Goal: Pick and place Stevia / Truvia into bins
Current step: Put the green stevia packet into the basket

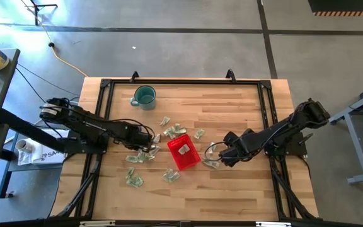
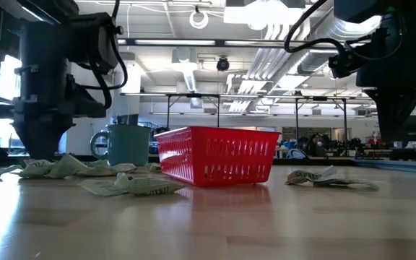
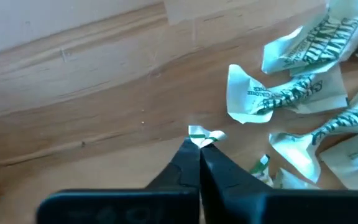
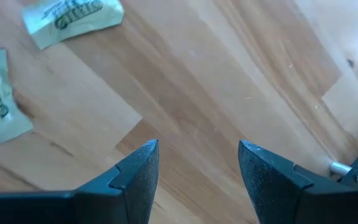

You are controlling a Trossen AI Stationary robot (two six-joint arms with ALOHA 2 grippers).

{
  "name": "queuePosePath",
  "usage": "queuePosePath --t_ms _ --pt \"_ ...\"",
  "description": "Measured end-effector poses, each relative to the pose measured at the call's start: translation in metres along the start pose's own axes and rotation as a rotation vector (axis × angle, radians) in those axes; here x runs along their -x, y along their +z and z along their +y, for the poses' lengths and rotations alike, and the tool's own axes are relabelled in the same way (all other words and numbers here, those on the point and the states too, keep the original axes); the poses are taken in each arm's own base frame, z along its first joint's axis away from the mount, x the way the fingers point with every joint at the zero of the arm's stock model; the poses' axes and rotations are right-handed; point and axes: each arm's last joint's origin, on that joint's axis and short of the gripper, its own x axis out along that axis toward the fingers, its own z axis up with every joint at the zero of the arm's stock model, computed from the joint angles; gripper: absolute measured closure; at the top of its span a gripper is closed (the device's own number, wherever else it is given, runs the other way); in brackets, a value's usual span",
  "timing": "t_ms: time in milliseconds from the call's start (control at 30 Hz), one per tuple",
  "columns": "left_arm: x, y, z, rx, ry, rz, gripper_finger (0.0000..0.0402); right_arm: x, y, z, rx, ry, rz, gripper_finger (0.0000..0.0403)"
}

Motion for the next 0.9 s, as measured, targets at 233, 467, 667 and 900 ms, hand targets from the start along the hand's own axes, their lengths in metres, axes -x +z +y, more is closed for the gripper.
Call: queuePosePath --t_ms 233,467,667,900 --pt "0.038 0.006 -0.017 -0.108 0.005 -0.022 0.0363 0.008 -0.009 -0.006 -0.017 -0.038 -0.044 0.0206" --pt "0.098 0.029 -0.072 -0.430 -0.339 -0.352 0.0379 0.016 -0.015 -0.011 -0.020 -0.023 -0.016 0.0217" --pt "0.075 0.069 -0.111 -0.482 -0.624 -0.310 0.0369 0.016 -0.016 -0.011 -0.019 -0.009 0.017 0.0219" --pt "0.031 0.055 -0.144 -0.572 -0.759 -0.114 0.0355 0.016 -0.018 -0.011 -0.011 -0.006 0.041 0.0219"
